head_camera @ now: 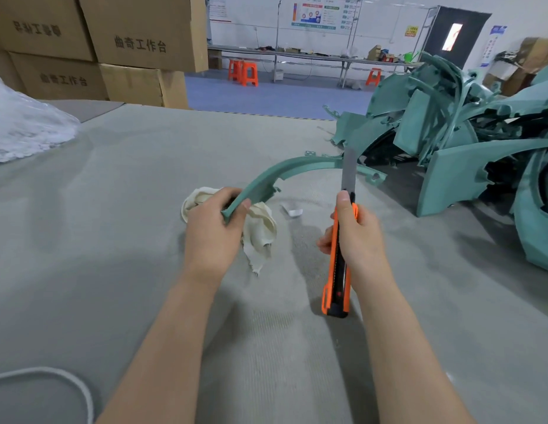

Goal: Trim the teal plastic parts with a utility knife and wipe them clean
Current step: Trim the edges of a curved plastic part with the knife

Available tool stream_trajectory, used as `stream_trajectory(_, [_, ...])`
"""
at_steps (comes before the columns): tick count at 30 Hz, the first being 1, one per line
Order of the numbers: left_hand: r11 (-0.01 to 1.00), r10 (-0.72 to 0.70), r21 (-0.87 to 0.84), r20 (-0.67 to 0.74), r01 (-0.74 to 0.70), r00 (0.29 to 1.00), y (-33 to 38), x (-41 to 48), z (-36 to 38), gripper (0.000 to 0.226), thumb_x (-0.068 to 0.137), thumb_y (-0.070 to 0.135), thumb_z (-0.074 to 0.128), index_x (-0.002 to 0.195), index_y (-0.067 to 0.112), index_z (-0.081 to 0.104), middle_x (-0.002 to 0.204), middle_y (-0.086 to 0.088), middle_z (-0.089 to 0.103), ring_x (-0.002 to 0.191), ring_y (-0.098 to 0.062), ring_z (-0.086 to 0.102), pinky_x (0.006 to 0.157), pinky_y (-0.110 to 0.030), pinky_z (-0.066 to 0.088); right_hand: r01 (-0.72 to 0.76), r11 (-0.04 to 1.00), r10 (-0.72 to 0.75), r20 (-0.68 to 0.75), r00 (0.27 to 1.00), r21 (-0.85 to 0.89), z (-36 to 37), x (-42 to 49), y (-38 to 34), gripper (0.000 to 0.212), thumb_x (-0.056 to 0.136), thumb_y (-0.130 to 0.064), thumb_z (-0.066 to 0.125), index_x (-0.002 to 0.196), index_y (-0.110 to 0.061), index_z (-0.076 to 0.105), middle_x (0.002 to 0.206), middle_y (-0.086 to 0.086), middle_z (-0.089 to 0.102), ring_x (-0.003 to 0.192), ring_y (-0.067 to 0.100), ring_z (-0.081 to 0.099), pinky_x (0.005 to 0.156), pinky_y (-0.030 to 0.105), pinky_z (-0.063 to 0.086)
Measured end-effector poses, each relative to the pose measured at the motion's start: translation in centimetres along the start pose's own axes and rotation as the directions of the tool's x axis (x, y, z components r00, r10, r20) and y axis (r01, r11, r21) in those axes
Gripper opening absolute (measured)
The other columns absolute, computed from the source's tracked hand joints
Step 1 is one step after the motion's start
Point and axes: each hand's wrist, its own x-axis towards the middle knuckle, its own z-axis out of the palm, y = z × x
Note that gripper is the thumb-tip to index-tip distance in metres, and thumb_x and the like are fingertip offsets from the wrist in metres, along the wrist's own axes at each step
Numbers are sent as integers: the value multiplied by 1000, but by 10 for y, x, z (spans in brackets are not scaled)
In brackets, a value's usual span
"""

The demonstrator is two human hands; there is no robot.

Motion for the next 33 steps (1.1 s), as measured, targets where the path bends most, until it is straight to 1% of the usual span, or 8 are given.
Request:
stream_trajectory(3, [1000,-11,-4,37,11,999,-3,1,0,8,92,14,60,88,21,64,69,33,57,69,12,52,62,-4,37,-28,1000,28,-71,997,-10,0,3,5,37,101,-44,42,87,-11,48,59,7,57,39,14,52,43,26,45])
stream_trajectory(9, [999,-3,39,198,-5,980,-6,2,1,9,92,15,62,92,22,67,77,16,62,72,-1,53,63,-10,38,-30,999,35,-158,987,32,-4,5,6,38,105,-39,32,85,-12,49,63,9,54,38,15,48,41,26,42])
stream_trajectory(12, [1000,1,20,210,-5,978,-7,0,0,14,91,13,62,88,26,65,76,17,62,69,2,53,62,-10,38,-95,995,98,-98,990,39,-2,3,7,38,105,-37,33,85,-10,50,62,8,53,38,14,47,41,26,42])
stream_trajectory(17, [1000,-3,-22,214,7,977,-9,1,-2,17,90,12,64,85,28,64,77,17,64,70,2,54,64,-10,39,-112,992,113,-23,993,63,0,1,6,37,105,-36,33,83,-10,49,58,5,52,37,11,46,37,23,41])
stream_trajectory(22, [999,-6,-44,261,18,965,-10,0,-2,13,90,13,64,87,25,67,73,19,63,68,4,54,63,-8,39,-55,997,58,62,996,-49,7,-6,7,39,105,-36,31,80,-13,49,50,-1,54,37,12,48,38,22,41])
stream_trajectory(25, [999,1,-46,261,11,965,-9,0,-3,23,90,13,64,81,34,63,70,21,62,68,4,54,63,-9,39,-42,996,50,95,994,-79,7,-8,5,39,105,-37,31,82,-12,51,51,-1,54,38,12,49,40,23,42])
stream_trajectory(29, [1000,4,-25,284,3,959,-7,-1,-2,25,90,13,64,81,36,62,69,29,61,69,5,54,63,-10,40,-25,995,43,179,983,-99,15,-15,2,40,105,-38,31,84,-10,50,54,2,53,38,13,49,39,23,42])
stream_trajectory(33, [1000,21,-14,286,-17,958,-7,-1,-1,26,89,12,65,82,36,62,70,23,61,70,5,54,63,-10,40,8,997,13,271,962,-78,27,-23,0,38,105,-36,32,79,-12,46,54,4,51,36,15,47,37,22,39])
